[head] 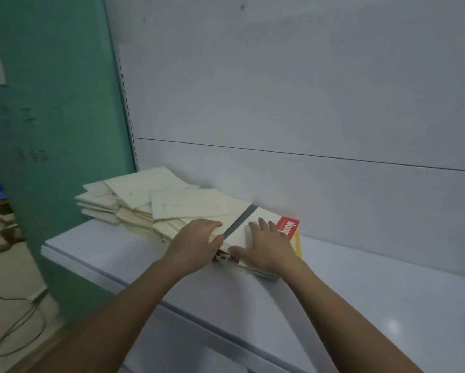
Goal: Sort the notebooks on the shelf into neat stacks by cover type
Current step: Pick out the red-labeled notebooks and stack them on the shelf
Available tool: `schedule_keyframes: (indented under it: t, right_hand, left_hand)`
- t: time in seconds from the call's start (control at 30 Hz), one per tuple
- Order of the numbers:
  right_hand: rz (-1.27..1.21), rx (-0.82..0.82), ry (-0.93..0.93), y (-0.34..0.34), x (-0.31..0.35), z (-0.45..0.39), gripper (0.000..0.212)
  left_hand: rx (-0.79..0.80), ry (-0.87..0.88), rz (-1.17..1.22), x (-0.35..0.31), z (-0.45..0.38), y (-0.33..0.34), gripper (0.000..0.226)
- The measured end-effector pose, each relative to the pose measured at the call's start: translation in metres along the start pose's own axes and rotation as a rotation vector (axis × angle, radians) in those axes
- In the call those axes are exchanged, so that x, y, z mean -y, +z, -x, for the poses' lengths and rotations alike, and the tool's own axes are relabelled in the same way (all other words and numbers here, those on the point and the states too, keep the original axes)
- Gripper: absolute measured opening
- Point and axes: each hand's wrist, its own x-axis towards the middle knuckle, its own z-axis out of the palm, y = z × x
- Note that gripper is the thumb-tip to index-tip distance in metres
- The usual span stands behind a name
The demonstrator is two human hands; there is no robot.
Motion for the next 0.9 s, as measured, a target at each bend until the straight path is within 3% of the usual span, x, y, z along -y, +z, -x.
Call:
schedule_keyframes:
  t: [0.1, 0.3, 0.4, 0.47, 0.53, 0.6, 0.63, 0.73, 0.8, 0.9]
  right_hand:
    - [0.038, 0.054, 0.006, 0.017, -0.001, -0.009, 0.097]
    - [0.070, 0.005, -0.080, 0.010, 0.000, 0.023, 0.058]
    - [-0.130, 0.003, -0.045, -0.012, 0.008, 0.036, 0.042]
    - [-0.254, -0.233, 0.051, -0.022, 0.018, 0.038, 0.042]
    - [-0.364, -0.485, 0.088, -0.026, 0.031, 0.036, 0.039]
    - [-0.391, -0.525, 0.051, -0.026, 0.050, 0.033, 0.038]
    - [-0.332, -0.498, 0.000, -0.024, 0.060, 0.032, 0.039]
    - [-0.121, -0.354, -0.101, -0.013, 0.080, 0.031, 0.045]
    - [-0.183, -0.250, -0.047, -0.010, 0.085, 0.034, 0.050]
    - [-0.337, -0.423, 0.153, -0.008, 0.078, 0.036, 0.050]
  left_hand:
    - [0.005, 0.036, 0.098, 0.009, -0.023, 0.007, 0.040]
    - [-0.009, 0.118, 0.377, 0.021, -0.052, 0.012, 0.031]
    - [0.013, 0.067, 0.587, 0.022, -0.070, 0.004, 0.025]
    - [0.143, -0.060, 0.816, 0.017, -0.076, -0.004, 0.028]
    - [0.445, -0.192, 1.167, 0.010, -0.077, -0.015, 0.044]
    - [0.739, -0.283, 1.489, 0.006, -0.074, -0.027, 0.056]
    - [0.796, -0.301, 1.583, 0.008, -0.073, -0.031, 0.054]
    - [0.707, -0.325, 1.547, 0.020, -0.071, -0.037, 0.035]
    - [0.635, -0.295, 1.498, 0.037, -0.072, -0.036, 0.035]
    - [0.570, -0.243, 1.488, 0.063, -0.073, -0.040, 0.039]
